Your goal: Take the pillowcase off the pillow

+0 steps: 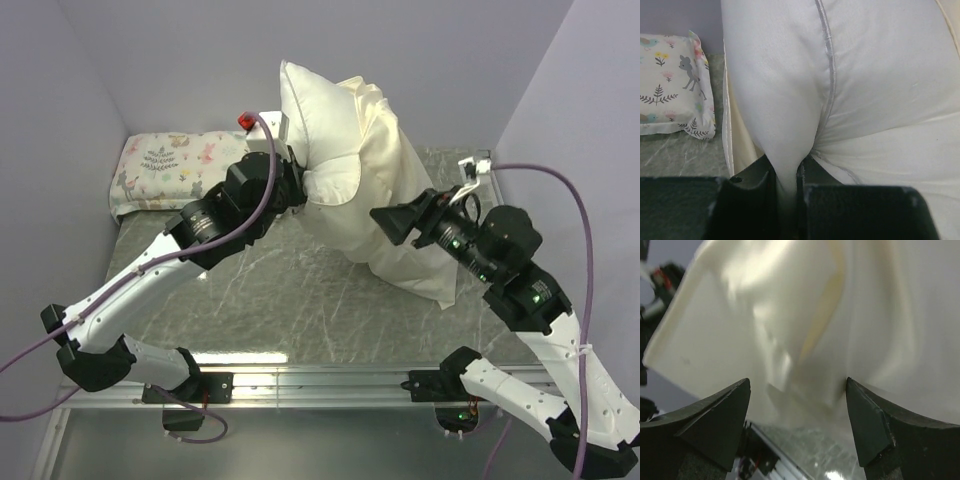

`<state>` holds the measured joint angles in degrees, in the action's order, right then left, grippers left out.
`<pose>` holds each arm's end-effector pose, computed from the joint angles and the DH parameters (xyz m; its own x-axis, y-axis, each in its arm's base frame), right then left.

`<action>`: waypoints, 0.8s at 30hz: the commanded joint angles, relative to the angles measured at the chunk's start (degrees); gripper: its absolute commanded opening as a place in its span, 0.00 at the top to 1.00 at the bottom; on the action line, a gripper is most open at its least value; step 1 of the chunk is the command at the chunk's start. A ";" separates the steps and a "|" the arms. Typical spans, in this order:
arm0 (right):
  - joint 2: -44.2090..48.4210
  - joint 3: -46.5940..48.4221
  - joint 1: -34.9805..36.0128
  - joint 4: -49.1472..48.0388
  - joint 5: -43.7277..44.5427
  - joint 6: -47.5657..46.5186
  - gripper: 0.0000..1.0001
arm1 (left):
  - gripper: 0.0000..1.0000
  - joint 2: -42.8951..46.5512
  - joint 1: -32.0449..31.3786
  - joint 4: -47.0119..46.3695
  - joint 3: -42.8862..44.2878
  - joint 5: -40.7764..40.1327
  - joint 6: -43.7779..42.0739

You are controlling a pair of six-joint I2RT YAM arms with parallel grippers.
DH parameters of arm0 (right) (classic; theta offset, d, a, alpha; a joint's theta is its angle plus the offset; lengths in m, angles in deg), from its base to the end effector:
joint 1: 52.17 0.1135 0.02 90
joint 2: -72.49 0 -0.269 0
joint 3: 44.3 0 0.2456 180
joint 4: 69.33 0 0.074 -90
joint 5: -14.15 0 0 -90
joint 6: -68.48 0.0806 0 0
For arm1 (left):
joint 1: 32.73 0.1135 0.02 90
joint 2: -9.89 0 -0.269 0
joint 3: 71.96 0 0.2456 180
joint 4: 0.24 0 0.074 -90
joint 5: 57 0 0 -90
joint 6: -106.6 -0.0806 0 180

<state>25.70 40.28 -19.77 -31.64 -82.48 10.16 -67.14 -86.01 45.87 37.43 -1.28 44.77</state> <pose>0.1503 0.1064 0.4603 -0.3295 0.4088 -0.8511 -0.5367 0.6606 0.5250 0.2179 -0.2163 0.4737 -0.2835 -0.2723 -0.9195 0.2284 0.9121 -0.3405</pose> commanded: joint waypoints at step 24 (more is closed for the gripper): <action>14.08 -27.29 9.78 -5.09 14.90 2.95 0.64 | 1.00 -4.44 4.67 -0.15 9.88 6.94 -1.01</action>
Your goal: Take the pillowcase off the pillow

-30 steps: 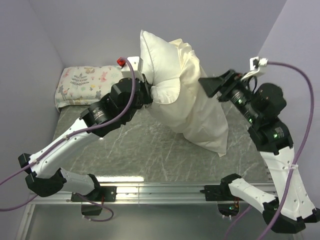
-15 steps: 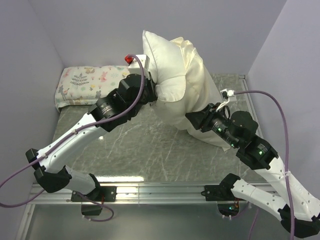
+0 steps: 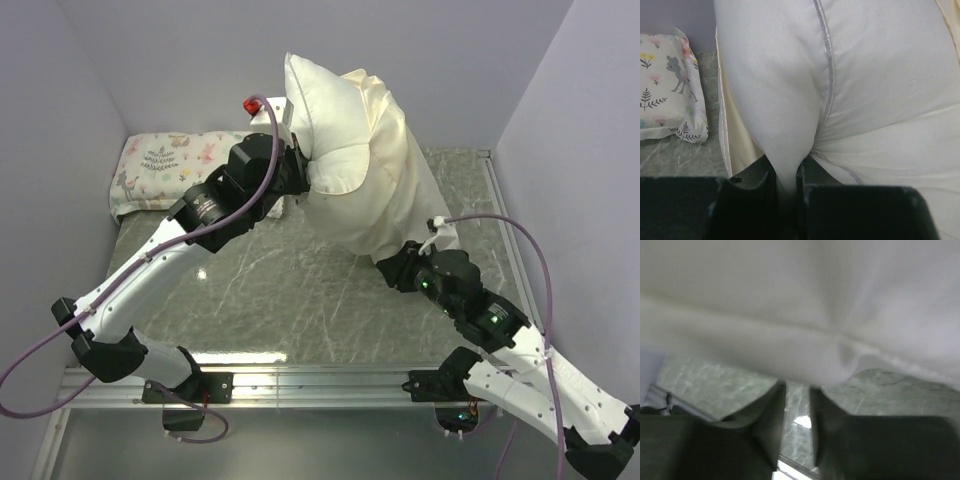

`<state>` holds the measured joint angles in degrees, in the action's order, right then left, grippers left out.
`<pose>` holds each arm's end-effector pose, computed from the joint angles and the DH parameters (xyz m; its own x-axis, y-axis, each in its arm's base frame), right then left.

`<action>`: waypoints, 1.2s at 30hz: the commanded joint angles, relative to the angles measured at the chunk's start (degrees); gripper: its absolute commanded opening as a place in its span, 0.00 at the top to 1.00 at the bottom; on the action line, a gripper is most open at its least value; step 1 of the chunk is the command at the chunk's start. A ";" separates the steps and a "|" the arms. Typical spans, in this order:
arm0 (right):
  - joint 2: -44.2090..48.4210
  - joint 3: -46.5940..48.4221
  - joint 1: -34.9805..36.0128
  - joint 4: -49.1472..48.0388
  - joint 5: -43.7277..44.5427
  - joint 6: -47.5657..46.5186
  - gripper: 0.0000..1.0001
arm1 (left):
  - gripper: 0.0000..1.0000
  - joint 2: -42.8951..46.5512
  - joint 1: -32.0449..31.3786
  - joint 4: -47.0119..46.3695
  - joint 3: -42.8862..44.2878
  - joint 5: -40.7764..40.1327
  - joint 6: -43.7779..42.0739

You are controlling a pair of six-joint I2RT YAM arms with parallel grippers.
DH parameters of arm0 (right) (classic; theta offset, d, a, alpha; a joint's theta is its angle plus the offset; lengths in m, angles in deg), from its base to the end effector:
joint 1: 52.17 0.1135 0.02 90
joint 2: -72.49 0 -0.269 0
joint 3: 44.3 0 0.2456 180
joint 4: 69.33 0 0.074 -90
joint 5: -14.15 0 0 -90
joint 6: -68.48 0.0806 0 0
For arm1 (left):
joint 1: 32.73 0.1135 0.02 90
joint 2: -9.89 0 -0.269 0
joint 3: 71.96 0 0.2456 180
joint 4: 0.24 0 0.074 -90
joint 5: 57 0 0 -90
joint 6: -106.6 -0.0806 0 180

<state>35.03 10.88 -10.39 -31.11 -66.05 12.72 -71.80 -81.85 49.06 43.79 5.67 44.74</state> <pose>0.1464 0.1124 0.2981 -0.5184 0.2803 -0.8079 -0.2975 0.8266 0.4778 0.2407 -0.2216 0.4790 -0.3318 -0.2569 -0.9077 0.2555 0.9018 -0.3486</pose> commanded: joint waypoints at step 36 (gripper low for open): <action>-1.85 10.22 6.91 -8.00 10.06 3.46 1.00 | 1.00 4.60 0.43 -5.27 -2.37 7.56 1.48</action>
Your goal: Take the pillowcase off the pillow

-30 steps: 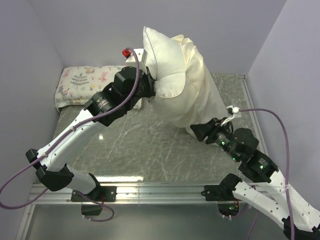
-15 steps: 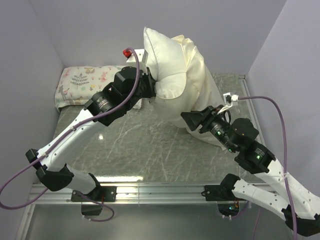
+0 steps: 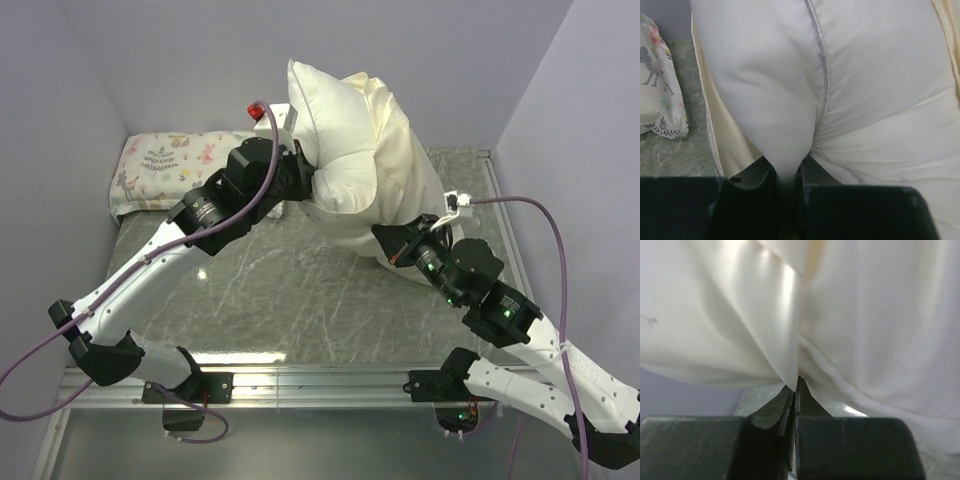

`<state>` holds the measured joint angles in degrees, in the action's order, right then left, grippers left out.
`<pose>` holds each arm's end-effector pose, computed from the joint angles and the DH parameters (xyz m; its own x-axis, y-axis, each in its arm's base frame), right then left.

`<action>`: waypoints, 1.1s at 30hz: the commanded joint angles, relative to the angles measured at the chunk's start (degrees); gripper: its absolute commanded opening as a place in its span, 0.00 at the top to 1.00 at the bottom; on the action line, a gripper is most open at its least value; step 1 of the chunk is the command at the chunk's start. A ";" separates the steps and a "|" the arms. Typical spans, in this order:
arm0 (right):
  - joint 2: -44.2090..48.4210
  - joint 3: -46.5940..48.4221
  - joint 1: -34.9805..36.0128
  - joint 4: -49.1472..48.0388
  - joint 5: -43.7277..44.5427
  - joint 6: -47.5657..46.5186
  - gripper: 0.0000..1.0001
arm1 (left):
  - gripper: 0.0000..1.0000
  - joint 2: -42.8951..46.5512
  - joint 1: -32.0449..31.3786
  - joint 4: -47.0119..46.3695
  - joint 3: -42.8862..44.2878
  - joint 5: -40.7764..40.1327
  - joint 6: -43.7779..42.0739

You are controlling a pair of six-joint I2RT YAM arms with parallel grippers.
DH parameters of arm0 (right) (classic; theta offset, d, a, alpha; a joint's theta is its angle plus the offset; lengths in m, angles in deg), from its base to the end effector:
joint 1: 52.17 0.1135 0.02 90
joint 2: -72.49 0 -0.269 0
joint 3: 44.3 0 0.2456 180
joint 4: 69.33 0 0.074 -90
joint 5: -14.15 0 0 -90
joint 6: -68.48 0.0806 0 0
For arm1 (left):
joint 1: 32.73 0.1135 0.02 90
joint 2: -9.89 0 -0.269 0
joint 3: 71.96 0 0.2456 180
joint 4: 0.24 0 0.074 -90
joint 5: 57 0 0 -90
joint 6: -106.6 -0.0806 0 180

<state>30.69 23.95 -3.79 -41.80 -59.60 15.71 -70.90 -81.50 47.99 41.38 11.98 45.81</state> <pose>0.1435 0.1276 0.3993 -0.3318 0.5011 -0.7993 -0.4159 0.6828 0.6007 0.2377 -0.2274 0.4708 -0.3870 -0.2496 -0.8877 0.3272 0.8629 -0.3852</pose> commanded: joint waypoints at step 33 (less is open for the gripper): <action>-6.89 -29.59 -22.98 -8.20 -10.71 6.62 1.00 | 0.99 29.64 11.94 -2.36 -31.40 1.41 11.30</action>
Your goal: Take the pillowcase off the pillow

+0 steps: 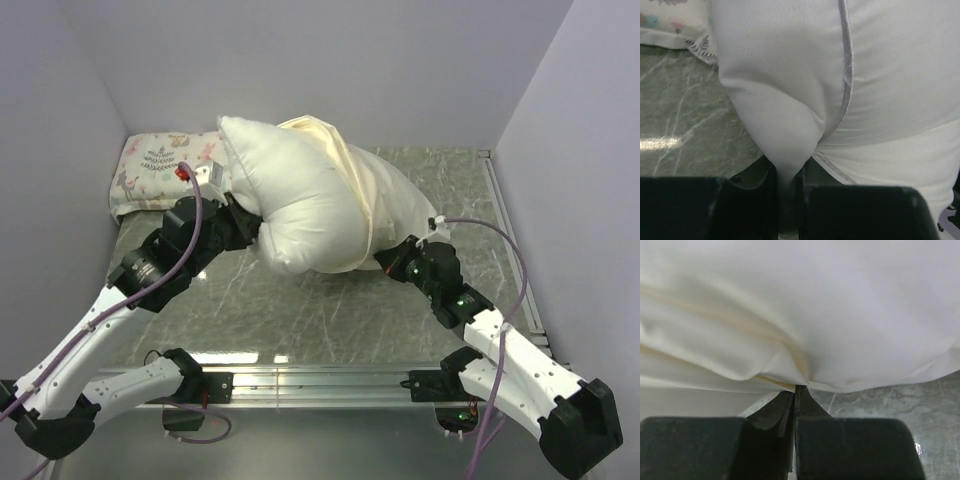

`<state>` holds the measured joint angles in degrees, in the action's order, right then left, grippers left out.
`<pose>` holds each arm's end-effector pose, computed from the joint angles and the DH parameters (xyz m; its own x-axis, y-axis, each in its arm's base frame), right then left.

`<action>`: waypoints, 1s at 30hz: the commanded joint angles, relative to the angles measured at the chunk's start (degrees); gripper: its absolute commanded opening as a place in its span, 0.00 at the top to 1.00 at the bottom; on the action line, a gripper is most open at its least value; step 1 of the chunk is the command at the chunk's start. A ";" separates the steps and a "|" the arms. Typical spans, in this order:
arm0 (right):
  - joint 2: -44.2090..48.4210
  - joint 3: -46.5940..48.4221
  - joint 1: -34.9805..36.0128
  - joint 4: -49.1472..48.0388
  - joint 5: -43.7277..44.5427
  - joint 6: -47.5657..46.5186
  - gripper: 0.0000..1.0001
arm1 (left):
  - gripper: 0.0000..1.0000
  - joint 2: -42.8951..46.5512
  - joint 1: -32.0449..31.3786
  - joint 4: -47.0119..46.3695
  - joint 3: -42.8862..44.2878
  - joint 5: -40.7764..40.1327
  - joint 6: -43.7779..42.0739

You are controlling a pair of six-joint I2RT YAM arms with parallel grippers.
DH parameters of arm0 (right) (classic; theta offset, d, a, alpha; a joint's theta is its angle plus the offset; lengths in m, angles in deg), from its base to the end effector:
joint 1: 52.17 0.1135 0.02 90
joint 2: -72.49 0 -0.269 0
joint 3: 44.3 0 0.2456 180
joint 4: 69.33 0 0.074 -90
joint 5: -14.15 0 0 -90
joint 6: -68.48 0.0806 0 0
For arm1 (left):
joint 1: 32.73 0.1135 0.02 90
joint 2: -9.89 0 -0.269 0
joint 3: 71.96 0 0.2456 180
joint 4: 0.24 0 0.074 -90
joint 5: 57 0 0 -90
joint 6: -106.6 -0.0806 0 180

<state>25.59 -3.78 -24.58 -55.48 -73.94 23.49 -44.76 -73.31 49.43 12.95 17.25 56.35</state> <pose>0.2009 0.1020 0.2292 -0.5244 0.5235 -0.6715 -0.0909 0.7497 0.6555 0.1809 -0.1261 0.4063 -0.4701 -0.4077 -0.7828 0.1705 0.8283 -0.5337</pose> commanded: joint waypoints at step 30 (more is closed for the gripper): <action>0.40 -4.13 4.13 0.73 2.48 -3.62 1.00 | 0.01 7.20 21.51 -12.66 -22.95 17.06 4.46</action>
<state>26.77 -7.37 -21.69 -51.48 -73.72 19.95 -35.73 -51.67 40.84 -12.43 29.25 61.95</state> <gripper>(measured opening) 0.007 0.962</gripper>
